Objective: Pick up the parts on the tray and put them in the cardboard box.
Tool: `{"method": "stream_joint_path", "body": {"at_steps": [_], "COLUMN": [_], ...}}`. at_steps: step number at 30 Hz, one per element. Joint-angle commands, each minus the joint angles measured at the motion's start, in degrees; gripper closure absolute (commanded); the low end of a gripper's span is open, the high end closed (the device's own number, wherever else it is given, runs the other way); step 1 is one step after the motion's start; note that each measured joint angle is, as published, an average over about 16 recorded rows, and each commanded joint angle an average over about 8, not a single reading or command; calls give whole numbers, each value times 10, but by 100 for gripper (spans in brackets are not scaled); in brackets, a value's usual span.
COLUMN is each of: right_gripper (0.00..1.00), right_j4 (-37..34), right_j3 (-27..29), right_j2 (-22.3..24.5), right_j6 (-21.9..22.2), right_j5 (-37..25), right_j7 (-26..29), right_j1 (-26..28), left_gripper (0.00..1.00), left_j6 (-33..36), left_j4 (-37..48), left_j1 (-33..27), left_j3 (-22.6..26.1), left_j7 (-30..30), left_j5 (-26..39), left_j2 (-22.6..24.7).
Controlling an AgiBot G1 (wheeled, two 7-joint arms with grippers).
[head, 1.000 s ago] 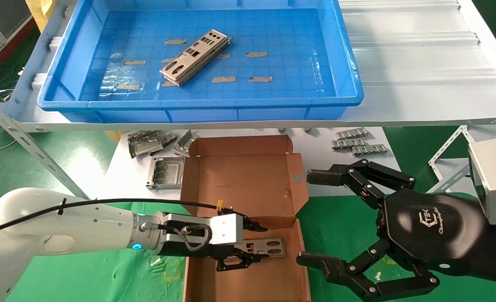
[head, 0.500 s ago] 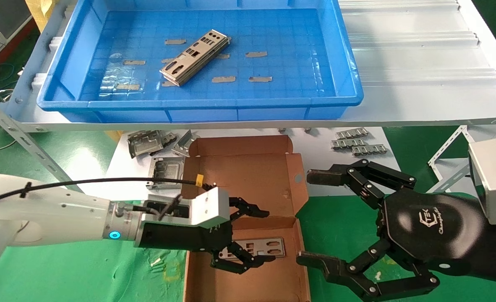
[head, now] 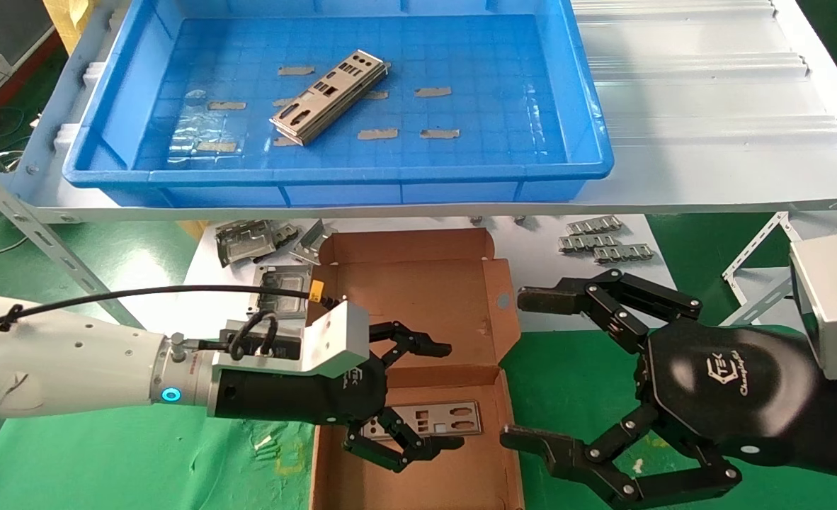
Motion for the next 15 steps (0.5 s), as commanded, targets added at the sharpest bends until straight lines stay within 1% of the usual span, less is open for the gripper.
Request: {"method": "stream_joint_path", "body": {"at_steps": [1, 15], "right_gripper": [0, 0], "right_j4": [0, 0], "right_j3": [0, 0], "right_j2": [0, 0], "right_j6": [0, 0], "right_j5": [0, 0], "right_j7": [0, 0], "right_j1": [0, 0], "left_gripper": [0, 0], "left_j6": [-4, 0], "left_j4": [0, -86], "left_j1": [0, 42], "left_j3": [1, -45], "left_j7": [1, -48], "left_j5": [3, -46], "left_j2": [1, -63]}}
